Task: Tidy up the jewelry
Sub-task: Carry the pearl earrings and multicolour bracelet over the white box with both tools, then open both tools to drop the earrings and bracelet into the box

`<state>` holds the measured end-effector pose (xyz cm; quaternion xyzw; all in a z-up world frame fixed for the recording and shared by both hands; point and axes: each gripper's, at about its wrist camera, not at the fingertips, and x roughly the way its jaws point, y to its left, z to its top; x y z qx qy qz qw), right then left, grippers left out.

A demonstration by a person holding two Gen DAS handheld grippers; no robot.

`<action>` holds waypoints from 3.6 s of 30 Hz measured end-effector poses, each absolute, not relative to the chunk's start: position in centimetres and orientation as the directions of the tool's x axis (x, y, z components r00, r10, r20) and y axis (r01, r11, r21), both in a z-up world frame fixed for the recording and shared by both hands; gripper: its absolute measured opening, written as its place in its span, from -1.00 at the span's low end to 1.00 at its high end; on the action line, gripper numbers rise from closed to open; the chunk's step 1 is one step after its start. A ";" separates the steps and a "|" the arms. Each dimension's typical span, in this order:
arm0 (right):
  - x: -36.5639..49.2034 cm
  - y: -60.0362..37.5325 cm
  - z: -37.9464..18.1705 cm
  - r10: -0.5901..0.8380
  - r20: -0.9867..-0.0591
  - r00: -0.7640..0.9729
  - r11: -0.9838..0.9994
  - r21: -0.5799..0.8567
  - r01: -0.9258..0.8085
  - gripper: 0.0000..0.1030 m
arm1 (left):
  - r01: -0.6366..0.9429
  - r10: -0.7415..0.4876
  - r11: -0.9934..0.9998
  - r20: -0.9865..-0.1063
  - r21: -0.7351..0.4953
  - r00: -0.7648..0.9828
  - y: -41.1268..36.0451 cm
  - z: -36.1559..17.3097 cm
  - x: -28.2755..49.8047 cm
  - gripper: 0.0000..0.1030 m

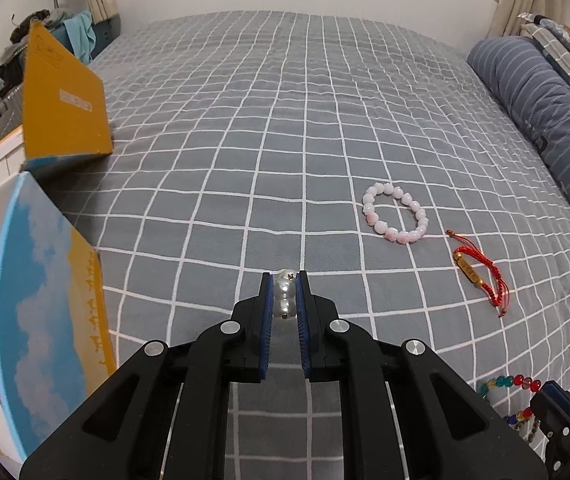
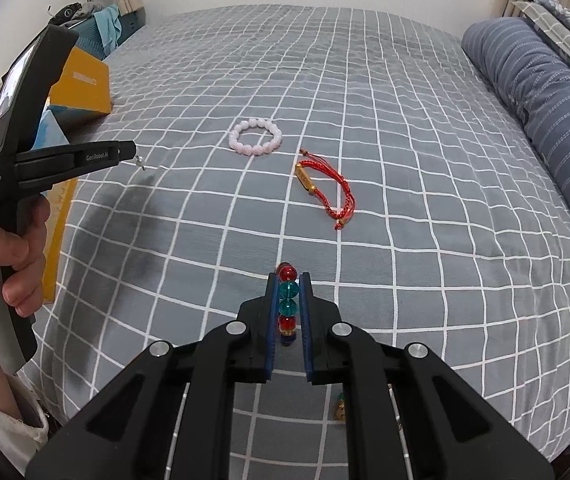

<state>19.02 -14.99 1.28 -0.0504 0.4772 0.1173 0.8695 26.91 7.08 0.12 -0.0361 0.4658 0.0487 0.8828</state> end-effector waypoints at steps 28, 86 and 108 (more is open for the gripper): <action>16.6 -12.4 5.6 0.175 -0.793 0.583 0.963 0.014 -0.269 -0.82 | -0.082 0.019 0.996 -0.779 -0.041 0.627 8.2 5.4 19.5 -0.79; 12.4 6.9 13.2 0.393 -0.661 0.639 0.872 0.047 -0.488 -0.82 | -0.366 0.242 0.931 -0.717 -0.019 0.654 26.5 11.1 5.1 -0.79; 13.2 16.9 6.5 0.430 -0.725 0.539 0.816 0.057 -0.575 -0.82 | -0.490 0.304 0.872 -0.775 -0.008 0.554 34.4 5.7 3.9 -0.79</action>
